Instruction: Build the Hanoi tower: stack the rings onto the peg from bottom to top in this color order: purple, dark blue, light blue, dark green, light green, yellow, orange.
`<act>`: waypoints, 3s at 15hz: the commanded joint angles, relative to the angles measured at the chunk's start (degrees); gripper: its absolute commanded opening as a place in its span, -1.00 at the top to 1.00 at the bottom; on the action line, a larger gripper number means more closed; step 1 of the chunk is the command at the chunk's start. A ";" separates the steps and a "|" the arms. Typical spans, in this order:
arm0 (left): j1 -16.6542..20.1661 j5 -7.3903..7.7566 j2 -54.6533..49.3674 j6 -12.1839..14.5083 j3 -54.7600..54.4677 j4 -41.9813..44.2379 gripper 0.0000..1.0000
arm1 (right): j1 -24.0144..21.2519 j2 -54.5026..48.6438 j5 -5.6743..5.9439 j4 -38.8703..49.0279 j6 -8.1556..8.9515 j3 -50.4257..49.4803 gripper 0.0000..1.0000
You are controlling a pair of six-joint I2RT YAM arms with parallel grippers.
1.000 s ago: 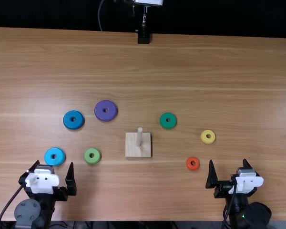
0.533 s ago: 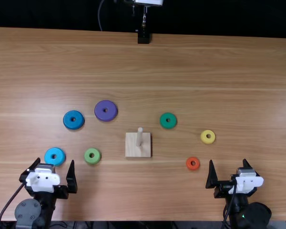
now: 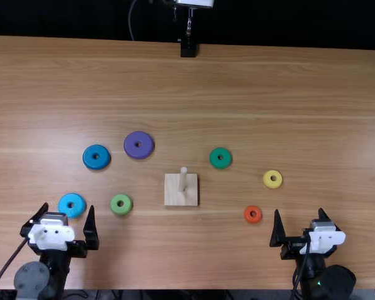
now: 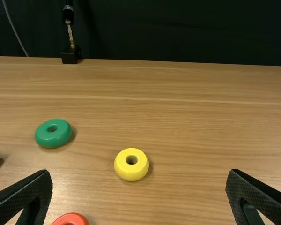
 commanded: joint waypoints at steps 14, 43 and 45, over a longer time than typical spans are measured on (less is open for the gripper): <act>-4.49 -3.41 43.58 7.41 38.32 -5.77 -1.00 | -0.86 -0.10 -0.77 -4.40 0.32 -4.09 -1.00; -14.86 -4.89 103.70 8.47 73.03 -21.38 -1.00 | -0.86 -0.10 -0.88 -4.40 0.32 -4.09 -1.00; -14.95 -4.89 105.54 8.36 73.03 -19.17 -1.00 | -0.86 -0.10 -0.77 -4.40 0.32 -4.09 -1.00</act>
